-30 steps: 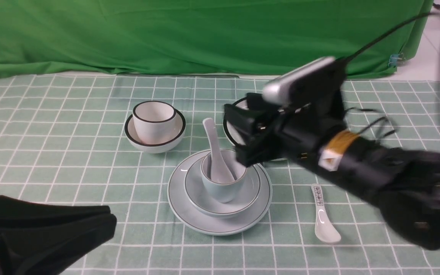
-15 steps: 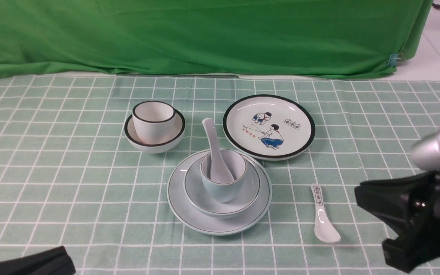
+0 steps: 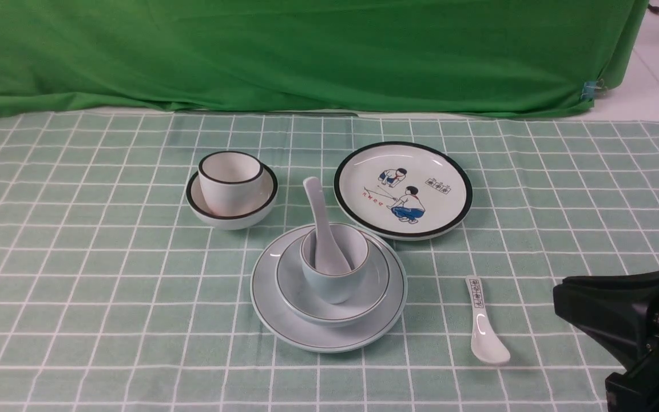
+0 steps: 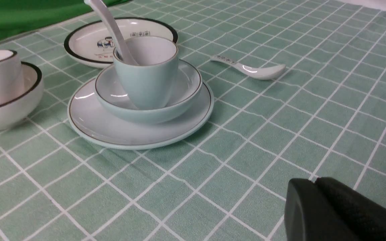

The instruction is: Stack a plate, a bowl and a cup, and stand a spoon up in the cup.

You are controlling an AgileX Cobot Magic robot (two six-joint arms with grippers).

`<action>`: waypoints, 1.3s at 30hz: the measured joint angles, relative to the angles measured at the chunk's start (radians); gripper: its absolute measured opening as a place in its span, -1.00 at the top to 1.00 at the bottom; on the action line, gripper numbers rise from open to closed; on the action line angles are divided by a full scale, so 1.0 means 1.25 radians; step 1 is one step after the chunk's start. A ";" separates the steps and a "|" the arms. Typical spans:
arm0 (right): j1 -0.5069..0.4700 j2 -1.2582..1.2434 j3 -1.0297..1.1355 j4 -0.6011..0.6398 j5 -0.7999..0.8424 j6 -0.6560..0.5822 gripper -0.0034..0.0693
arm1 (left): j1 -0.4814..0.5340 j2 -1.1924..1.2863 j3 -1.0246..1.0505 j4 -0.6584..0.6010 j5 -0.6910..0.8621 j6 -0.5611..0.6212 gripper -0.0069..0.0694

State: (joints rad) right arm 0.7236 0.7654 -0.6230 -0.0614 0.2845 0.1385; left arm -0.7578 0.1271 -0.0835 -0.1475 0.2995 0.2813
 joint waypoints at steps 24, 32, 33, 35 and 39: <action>-0.509 -0.609 0.502 0.049 -0.013 -0.148 0.86 | 0.000 0.000 0.007 0.000 0.010 0.000 0.79; -0.509 -0.611 0.503 0.049 -0.040 -0.150 0.86 | 0.000 -0.001 0.007 0.000 0.010 0.000 0.79; -0.509 -0.611 0.503 0.049 -0.040 -0.150 0.86 | 0.000 -0.001 0.007 0.000 0.010 0.000 0.79; -0.509 -0.611 0.503 0.049 -0.040 -0.150 0.85 | 0.000 -0.001 0.007 0.000 0.010 0.000 0.79; -0.509 -0.611 0.503 0.049 -0.040 -0.150 0.84 | 0.000 -0.001 0.007 0.000 0.010 0.000 0.79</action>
State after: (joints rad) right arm 0.0879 0.0018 0.0062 0.0000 0.2342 -0.0490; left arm -0.7578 0.1258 -0.0744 -0.1475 0.3123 0.2813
